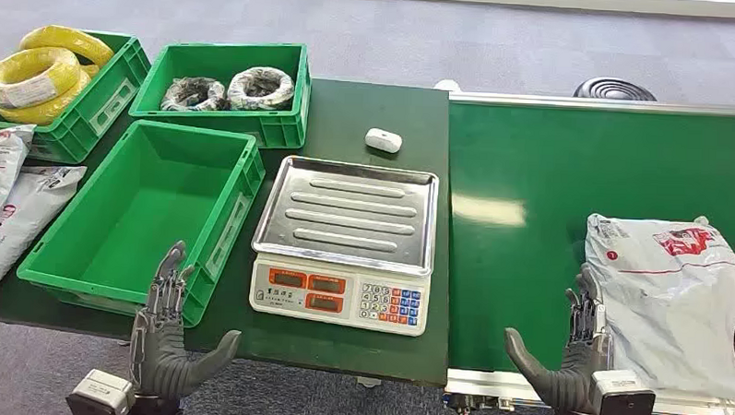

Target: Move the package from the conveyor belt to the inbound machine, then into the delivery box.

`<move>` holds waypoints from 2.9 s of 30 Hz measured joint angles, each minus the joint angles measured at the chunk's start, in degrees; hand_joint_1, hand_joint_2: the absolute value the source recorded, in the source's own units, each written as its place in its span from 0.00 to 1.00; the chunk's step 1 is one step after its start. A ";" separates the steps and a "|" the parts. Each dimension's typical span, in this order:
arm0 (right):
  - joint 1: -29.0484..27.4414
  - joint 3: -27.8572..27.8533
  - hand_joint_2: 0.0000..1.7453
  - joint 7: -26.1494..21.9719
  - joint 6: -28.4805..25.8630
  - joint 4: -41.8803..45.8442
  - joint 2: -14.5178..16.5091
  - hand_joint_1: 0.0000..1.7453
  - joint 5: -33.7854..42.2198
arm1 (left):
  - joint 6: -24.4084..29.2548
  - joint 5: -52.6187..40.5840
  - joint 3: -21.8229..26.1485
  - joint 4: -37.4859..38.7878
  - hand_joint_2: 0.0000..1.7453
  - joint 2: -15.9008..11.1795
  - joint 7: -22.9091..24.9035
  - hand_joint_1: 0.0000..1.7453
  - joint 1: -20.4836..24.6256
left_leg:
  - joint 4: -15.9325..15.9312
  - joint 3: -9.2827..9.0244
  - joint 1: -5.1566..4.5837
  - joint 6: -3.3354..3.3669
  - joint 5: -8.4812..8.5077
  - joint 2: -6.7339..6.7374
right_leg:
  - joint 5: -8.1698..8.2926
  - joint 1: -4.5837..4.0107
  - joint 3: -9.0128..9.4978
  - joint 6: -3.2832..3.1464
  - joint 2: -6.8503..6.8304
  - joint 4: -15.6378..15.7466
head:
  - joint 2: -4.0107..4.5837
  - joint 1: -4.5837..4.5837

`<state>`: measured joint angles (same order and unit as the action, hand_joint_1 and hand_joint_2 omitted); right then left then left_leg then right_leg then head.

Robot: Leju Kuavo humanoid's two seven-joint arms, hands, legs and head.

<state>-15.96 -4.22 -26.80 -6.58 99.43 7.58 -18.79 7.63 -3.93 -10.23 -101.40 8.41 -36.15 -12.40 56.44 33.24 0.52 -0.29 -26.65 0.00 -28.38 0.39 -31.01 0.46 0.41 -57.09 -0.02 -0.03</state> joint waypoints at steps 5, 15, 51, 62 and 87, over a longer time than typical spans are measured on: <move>0.15 -0.31 1.00 2.11 -2.93 0.00 -0.12 0.00 -2.21 | 0.23 -0.17 0.17 -0.75 1.00 0.05 -0.01 0.00 -0.91 | 0.00 0.00 0.00 0.00 0.00 0.00 | 0.00 0.00 0.01 0.00 0.00 0.00 | 0.00 0.00; 9.10 -7.46 1.00 8.67 -13.41 -3.02 -5.32 0.00 -14.45 | 2.42 0.32 -2.38 1.93 1.00 -1.65 -1.84 0.00 1.44 | 0.02 -0.08 -0.07 0.06 0.04 0.00 | 0.07 0.08 0.08 0.06 0.00 0.01 | 0.01 -0.01; 49.88 -15.39 1.00 42.14 -1.70 -78.32 -26.07 1.00 -41.76 | 11.67 2.29 -5.39 8.64 1.00 -3.32 2.69 0.00 10.16 | 0.08 0.03 -0.15 0.26 0.19 -0.27 | 0.25 0.14 0.12 0.18 -0.18 -0.02 | 0.00 0.02; 53.16 -15.32 1.00 30.06 -13.56 -77.09 -23.19 1.00 -40.99 | 11.93 2.66 -4.88 7.63 1.00 -3.33 2.48 0.00 8.93 | 0.07 0.15 -0.16 0.25 0.20 -0.35 | 0.25 0.13 0.07 0.18 -0.32 -0.05 | 0.00 0.01; 59.61 23.10 1.00 9.46 4.51 -50.29 -2.69 1.00 -36.61 | 9.26 0.83 2.74 5.77 1.00 -1.90 1.80 0.00 15.90 | 0.06 0.14 -0.04 0.16 0.34 -0.24 | 0.28 0.04 -0.01 0.12 -0.21 -0.10 | 0.00 -0.01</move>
<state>43.66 18.89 -17.34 -2.06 49.14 4.89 -55.40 16.89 -3.10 -7.49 -95.63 6.51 -34.35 3.50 56.51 33.37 0.48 -0.13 -26.31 -0.24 -28.10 0.44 -31.03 0.59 0.20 -57.18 -0.02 -0.04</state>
